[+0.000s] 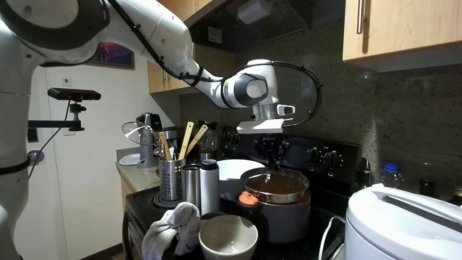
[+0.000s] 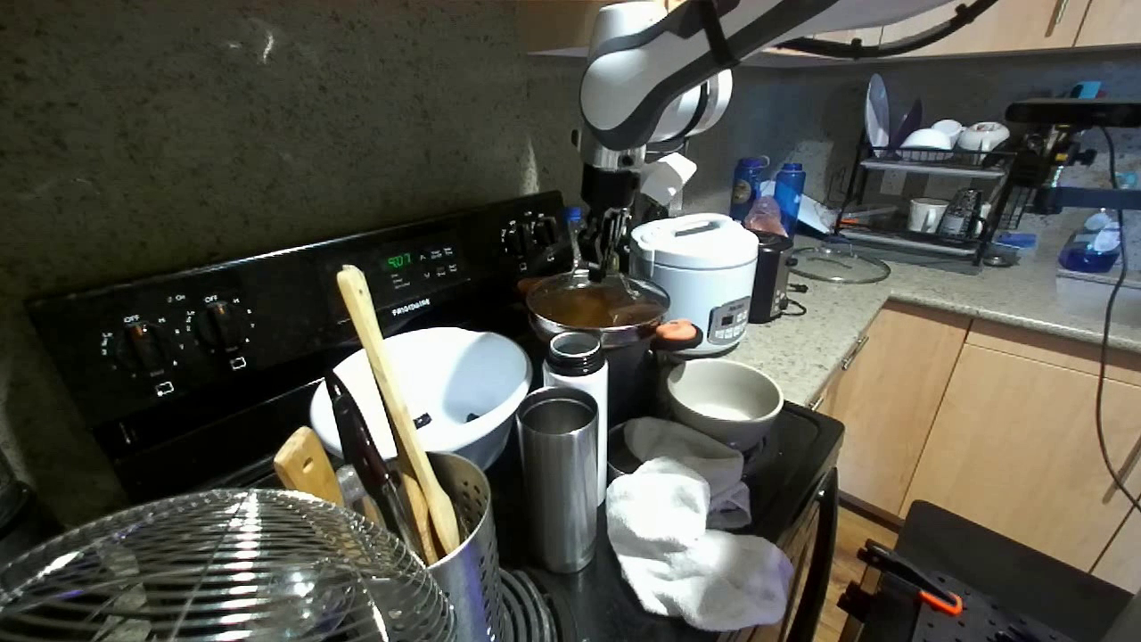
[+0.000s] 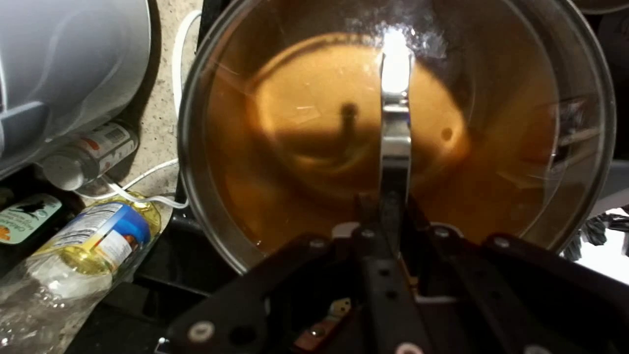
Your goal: Take the lid off the pot, put it in the bowl then use a wooden spatula to stir in the pot
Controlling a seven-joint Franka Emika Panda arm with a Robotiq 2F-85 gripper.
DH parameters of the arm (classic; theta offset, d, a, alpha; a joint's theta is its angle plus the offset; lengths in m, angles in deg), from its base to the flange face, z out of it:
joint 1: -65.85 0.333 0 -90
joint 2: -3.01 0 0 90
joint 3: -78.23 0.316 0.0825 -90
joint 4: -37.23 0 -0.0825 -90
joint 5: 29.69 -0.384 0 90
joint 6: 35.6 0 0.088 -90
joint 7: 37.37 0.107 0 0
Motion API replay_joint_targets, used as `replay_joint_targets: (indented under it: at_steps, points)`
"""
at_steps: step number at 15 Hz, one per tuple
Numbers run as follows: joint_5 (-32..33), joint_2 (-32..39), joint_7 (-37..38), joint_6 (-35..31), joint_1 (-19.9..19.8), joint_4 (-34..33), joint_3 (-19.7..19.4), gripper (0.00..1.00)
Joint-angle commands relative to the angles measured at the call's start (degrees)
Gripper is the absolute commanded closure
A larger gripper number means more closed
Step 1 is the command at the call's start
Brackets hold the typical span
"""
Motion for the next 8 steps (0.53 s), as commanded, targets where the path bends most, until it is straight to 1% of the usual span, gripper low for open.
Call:
replay_joint_targets:
  at_steps: [1,4,7,8]
  points:
    - [-0.6,-4.9,-2.3,8.7,0.0,-2.8,1.8,0.95]
    - [0.0,-6.7,-3.6,13.2,1.4,-4.5,3.2,0.95]
    - [0.4,-7.8,-4.9,13.1,3.2,-4.8,4.9,0.95]
    - [1.0,-7.9,-5.2,11.8,3.9,-4.4,5.6,0.95]
